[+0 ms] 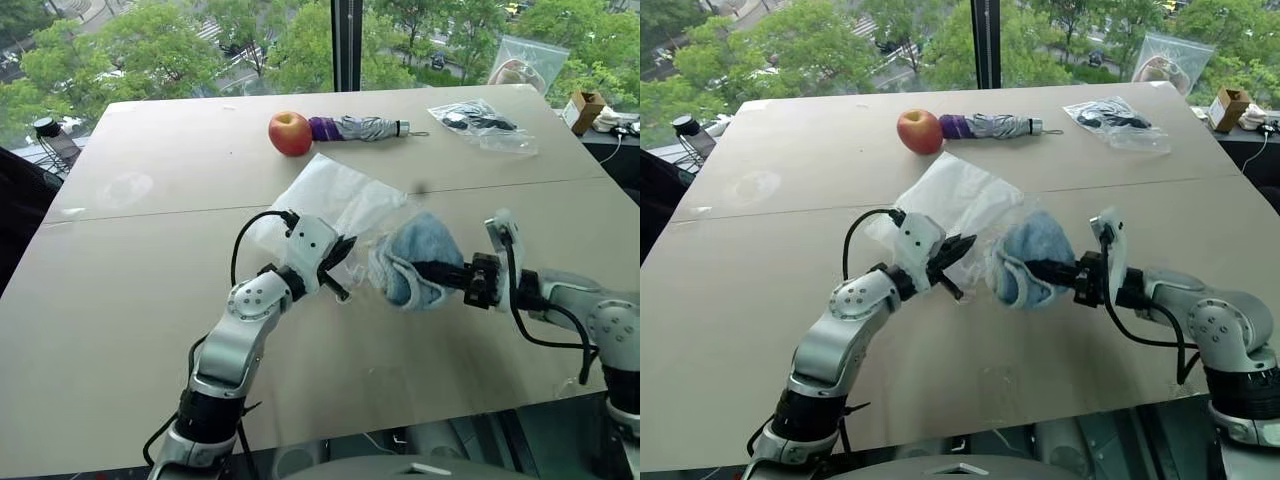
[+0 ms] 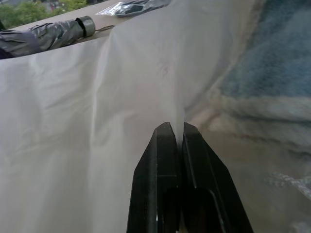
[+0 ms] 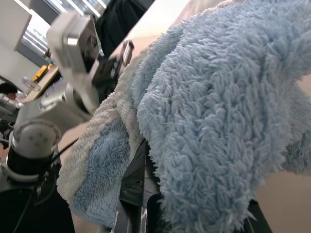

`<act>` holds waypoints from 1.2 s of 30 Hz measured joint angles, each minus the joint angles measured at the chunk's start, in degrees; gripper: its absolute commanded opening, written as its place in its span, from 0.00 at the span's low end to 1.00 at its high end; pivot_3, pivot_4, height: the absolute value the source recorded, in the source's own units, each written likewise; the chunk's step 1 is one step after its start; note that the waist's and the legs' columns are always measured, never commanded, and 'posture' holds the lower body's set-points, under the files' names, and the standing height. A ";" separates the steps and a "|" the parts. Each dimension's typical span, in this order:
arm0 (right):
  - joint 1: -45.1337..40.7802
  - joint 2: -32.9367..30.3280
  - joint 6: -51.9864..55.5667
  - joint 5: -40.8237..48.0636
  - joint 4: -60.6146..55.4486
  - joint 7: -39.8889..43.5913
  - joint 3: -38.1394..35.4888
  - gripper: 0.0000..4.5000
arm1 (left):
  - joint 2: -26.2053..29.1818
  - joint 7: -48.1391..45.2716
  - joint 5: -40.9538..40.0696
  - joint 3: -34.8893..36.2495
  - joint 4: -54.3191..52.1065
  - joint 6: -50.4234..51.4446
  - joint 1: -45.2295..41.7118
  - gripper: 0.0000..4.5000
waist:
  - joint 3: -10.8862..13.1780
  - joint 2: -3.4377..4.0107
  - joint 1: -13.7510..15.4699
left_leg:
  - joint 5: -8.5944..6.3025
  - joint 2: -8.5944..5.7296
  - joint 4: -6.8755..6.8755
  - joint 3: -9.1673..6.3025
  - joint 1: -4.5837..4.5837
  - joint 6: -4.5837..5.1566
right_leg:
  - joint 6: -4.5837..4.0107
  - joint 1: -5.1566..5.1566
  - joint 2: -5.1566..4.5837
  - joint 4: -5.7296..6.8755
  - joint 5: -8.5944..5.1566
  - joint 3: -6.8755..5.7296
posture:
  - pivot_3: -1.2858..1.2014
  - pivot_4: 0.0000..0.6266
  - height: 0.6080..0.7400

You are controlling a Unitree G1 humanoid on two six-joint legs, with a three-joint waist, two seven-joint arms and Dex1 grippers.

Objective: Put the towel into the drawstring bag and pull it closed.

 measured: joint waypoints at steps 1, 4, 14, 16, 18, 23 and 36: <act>-0.75 0.56 -0.03 -0.07 0.51 -0.98 -0.13 0.00 | 0.40 -0.74 -0.40 -0.02 -0.57 -0.17 0.43 0.00 | 0.00 0.00 0.01 | 0.00 0.00 0.00 0.00 0.00 0.00 | 0.00 0.00 0.00 0.00 0.00 0.00 | 0.52 0.24 1.00; -1.79 2.92 0.06 -0.87 2.53 -5.16 -0.44 0.00 | 0.69 -1.95 -2.21 -0.21 -1.09 -0.26 1.32 0.00 | 0.00 0.00 0.17 | 0.00 -0.01 0.00 0.01 -0.03 0.00 | -0.02 0.00 -0.03 -0.01 0.01 0.00 | 0.52 0.24 1.00; 0.76 -0.81 0.93 -8.34 -2.34 -4.05 9.35 0.00 | -3.20 -0.39 -7.93 0.19 -3.11 1.98 1.57 0.00 | 0.00 0.00 0.07 | 0.00 -0.01 0.00 -0.02 -0.03 0.00 | 0.02 0.00 -0.03 -0.02 -0.01 -0.02 | 0.52 0.24 1.00; 0.79 -1.91 0.93 -9.29 -2.91 -1.93 11.05 0.00 | -3.52 0.31 -8.95 0.39 -3.17 2.71 1.52 0.00 | 0.00 0.00 -0.03 | 0.00 -0.01 0.01 -0.01 -0.01 0.00 | 0.08 0.01 -0.01 -0.02 -0.05 -0.01 | 0.52 0.24 1.00; 0.37 -1.15 0.93 -9.61 -2.87 -1.67 11.21 0.00 | -3.63 0.51 -9.58 0.42 -3.24 2.96 1.50 0.00 | 0.00 0.00 -0.15 | 0.00 -0.01 0.01 0.00 0.02 0.00 | 0.17 0.01 0.01 -0.01 -0.10 0.01 | 0.52 0.24 1.00; -3.65 9.81 1.81 -7.46 0.59 -8.84 7.06 0.00 | -2.75 -0.03 -12.14 -0.14 -5.82 4.19 1.99 0.00 | 0.00 -0.01 -0.13 | 0.00 0.06 0.01 -0.05 0.03 0.00 | 0.08 0.00 0.09 0.03 -0.04 -0.01 | 0.52 0.24 1.00; -6.81 37.96 -1.83 16.34 10.08 -43.19 -10.84 0.00 | -1.40 -1.37 -15.85 -1.57 -7.71 5.77 2.51 0.00 | 0.05 0.07 -0.18 | 0.00 0.03 -0.02 -0.05 -0.04 0.00 | -0.02 -0.01 0.00 0.01 0.02 -0.04 | 0.52 0.24 1.00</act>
